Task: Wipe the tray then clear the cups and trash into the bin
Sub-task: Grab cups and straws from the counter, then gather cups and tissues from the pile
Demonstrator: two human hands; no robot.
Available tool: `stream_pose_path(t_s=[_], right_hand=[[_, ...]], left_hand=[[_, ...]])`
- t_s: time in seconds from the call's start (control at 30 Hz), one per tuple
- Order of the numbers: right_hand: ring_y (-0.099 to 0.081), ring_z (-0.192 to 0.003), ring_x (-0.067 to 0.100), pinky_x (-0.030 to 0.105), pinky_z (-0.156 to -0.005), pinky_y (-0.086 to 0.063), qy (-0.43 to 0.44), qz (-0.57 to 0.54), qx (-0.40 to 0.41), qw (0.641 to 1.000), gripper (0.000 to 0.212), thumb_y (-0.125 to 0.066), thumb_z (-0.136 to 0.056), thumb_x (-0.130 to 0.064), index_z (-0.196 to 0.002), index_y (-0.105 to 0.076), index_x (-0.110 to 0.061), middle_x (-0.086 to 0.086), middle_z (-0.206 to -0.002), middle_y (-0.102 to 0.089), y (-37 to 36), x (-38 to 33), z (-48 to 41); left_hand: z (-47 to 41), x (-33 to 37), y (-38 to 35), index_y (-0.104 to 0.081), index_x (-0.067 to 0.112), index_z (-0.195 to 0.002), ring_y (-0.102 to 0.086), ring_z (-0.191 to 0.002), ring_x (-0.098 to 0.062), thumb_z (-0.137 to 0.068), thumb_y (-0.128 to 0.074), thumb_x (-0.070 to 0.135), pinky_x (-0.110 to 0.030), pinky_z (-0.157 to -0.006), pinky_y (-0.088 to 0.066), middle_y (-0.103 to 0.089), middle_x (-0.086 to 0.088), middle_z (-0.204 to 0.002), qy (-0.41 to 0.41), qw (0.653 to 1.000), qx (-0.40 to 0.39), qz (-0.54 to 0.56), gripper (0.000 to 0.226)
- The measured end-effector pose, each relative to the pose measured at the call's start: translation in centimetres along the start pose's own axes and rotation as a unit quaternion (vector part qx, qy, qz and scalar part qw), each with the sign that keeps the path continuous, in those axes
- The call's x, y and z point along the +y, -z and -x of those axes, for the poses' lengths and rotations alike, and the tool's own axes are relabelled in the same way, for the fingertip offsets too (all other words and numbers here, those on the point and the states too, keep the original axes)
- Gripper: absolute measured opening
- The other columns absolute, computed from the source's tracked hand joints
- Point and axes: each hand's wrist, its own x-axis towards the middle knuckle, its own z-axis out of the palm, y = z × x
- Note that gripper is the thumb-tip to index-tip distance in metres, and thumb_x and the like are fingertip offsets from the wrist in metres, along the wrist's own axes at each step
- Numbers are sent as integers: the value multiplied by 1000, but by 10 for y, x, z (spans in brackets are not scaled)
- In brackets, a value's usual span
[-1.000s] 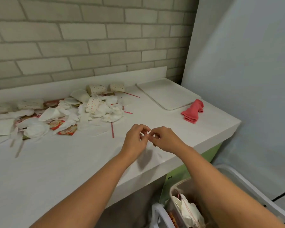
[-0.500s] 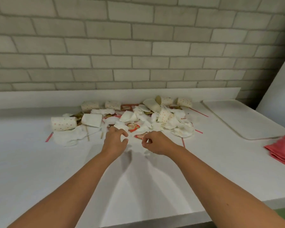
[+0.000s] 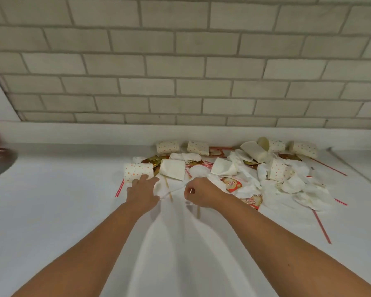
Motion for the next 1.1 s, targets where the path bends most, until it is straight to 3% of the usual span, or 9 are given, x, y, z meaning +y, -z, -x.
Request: stream_pose_path(t_s=[0.13, 0.33, 0.43, 0.57, 0.7, 0.8, 0.9, 0.97, 1.1], right_hand=[[-58, -85, 19, 31, -73, -49, -12, -2, -2, 1000, 25, -47, -89, -10, -95, -70, -3, 10, -101, -68, -2, -10, -27], [-63, -94, 25, 34, -79, -52, -22, 5, 0, 1000, 25, -47, -90, -12, -97, -70, -4, 10, -100, -69, -5, -16, -60], [-64, -96, 26, 33, -76, -50, -37, -1, 13, 999, 23, -48, -90, -11, -98, -69, -4, 11, -102, -69, -5, -14, -76], [-49, -118, 25, 30, -87, -43, -60, 11, 32, 998, 37, -58, -90, -19, -126, -54, -13, 8, -130, -50, -9, -16, -97], [-34, -130, 27, 38, -103, -40, -65, 42, 41, 996, 66, -64, -87, -23, -143, -30, -20, 8, -138, -34, -21, -20, -112], [-29, -135, 30, 41, -107, -35, -81, 74, 30, 994, 82, -64, -86, -30, -149, -13, -23, 9, -145, -28, -31, -19, -121], [-25, -138, 31, 43, -109, -32, -111, 99, 5, 989, 85, -58, -90, -32, -151, 0, -23, 10, -150, -24, -40, -15, -127], [-27, -137, 31, 42, -108, -32, -117, 131, 6, 985, 79, -53, -92, -27, -151, -1, -19, 10, -148, -27, -45, -13, -130], [-38, -127, 27, 38, -102, -38, -97, 177, 40, 978, 56, -52, -90, -13, -141, -27, -13, 8, -137, -40, -50, -14, -128]], left_hand=[[-13, -13, -12, -33, 30, -139, -29, -134, -28, -90, -53, 32, -42, -106, -31, -30, -5, -145, 1, 999, -35, 3, 53], [-22, -20, -20, -51, 19, -125, -49, -111, -22, -95, -45, 20, -30, -92, -45, -48, -5, -125, -75, 997, -1, 15, 31], [-24, -21, -12, -54, 13, -116, -55, -100, -18, -97, -38, 18, -27, -83, -47, -56, -4, -114, -86, 994, 50, 55, 26], [-26, -23, 10, -55, 9, -110, -52, -86, -18, -96, -38, 14, -25, -69, -40, -58, -6, -102, -71, 977, 136, 149, 23], [-30, -34, 25, -50, 9, -89, -47, -67, -18, -95, -39, 11, -23, -51, -31, -54, -6, -80, -24, 949, 192, 249, 12], [-34, -46, 31, -52, 9, -97, -45, -57, -13, -94, -42, 11, -23, -47, -32, -55, -6, -75, 34, 919, 209, 333, 10], [-39, -56, 34, -54, 6, -108, -50, -63, -15, -94, -45, 14, -23, -48, -36, -57, -6, -82, 100, 882, 220, 404, 18], [-41, -61, 33, -54, 3, -111, -52, -74, -19, -94, -49, 18, -25, -55, -37, -57, -7, -91, 143, 864, 214, 432, 23], [-48, -69, 23, -53, 2, -94, -54, -84, -27, -90, -56, 25, -32, -69, -41, -58, -14, -96, 219, 842, 120, 477, 24]])
